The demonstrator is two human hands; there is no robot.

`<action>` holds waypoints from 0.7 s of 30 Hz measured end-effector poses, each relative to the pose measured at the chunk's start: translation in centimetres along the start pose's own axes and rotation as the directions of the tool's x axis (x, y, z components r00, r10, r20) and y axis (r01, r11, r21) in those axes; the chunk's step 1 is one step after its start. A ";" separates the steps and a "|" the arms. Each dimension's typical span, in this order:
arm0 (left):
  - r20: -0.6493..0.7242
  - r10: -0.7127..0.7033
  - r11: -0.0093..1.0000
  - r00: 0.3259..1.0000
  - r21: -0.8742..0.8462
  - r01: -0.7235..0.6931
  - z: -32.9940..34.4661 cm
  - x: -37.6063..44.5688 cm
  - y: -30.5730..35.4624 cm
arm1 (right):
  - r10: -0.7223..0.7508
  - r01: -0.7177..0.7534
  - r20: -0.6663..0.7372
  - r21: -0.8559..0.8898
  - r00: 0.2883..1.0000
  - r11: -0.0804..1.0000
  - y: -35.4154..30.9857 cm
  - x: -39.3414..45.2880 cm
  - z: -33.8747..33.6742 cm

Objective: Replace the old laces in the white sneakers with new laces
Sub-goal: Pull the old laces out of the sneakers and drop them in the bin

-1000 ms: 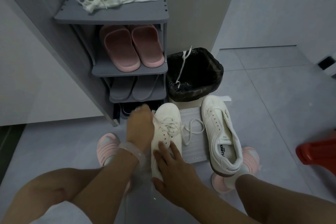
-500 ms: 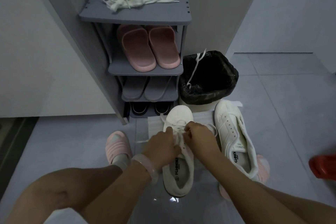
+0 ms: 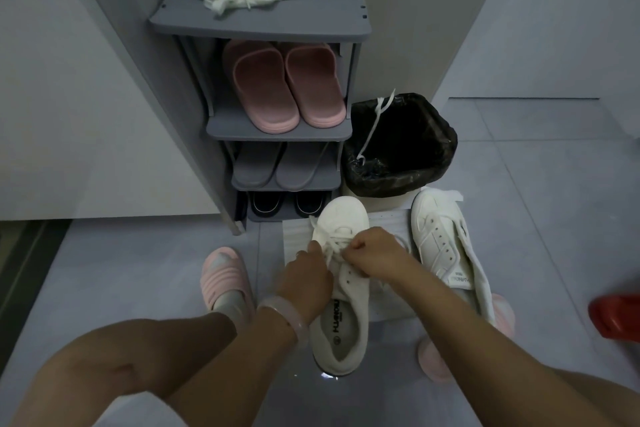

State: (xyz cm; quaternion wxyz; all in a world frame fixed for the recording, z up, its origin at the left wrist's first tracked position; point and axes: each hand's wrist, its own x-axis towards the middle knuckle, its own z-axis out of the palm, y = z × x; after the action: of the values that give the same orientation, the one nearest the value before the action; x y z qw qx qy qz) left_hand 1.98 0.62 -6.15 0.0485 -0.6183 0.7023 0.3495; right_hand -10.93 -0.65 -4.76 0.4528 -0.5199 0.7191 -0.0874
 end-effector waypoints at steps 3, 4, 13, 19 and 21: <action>-0.049 -0.023 1.000 0.999 0.014 0.024 0.3 0.0 0.2 | 0.039 -0.036 0.181 -0.019 0.983 0.999 -0.3 -0.6 -1.2; -0.061 -0.025 0.999 0.998 0.019 0.026 0.5 0.0 0.3 | 0.047 -0.040 0.224 -0.039 0.973 0.998 -0.4 -0.7 -1.5; -0.028 0.074 0.996 0.997 0.060 -0.073 0.3 -0.3 0.3 | -0.205 0.251 0.146 -0.483 0.968 0.839 0.2 -1.6 -0.9; 0.007 0.123 0.980 0.992 0.155 -0.122 0.0 -0.6 0.5 | -0.232 0.235 -0.122 0.009 0.965 0.972 0.8 -1.2 0.3; 0.011 0.121 0.984 0.993 0.134 -0.121 0.0 -0.7 0.5 | -0.128 0.141 -0.105 0.129 0.986 0.982 0.7 -1.3 0.1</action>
State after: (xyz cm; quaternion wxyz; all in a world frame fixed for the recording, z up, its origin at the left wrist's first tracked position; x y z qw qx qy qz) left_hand 1.73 1.16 -5.61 0.0698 -0.5693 0.7604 0.3047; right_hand -11.23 0.72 -4.51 0.4452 -0.5305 0.6955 -0.1914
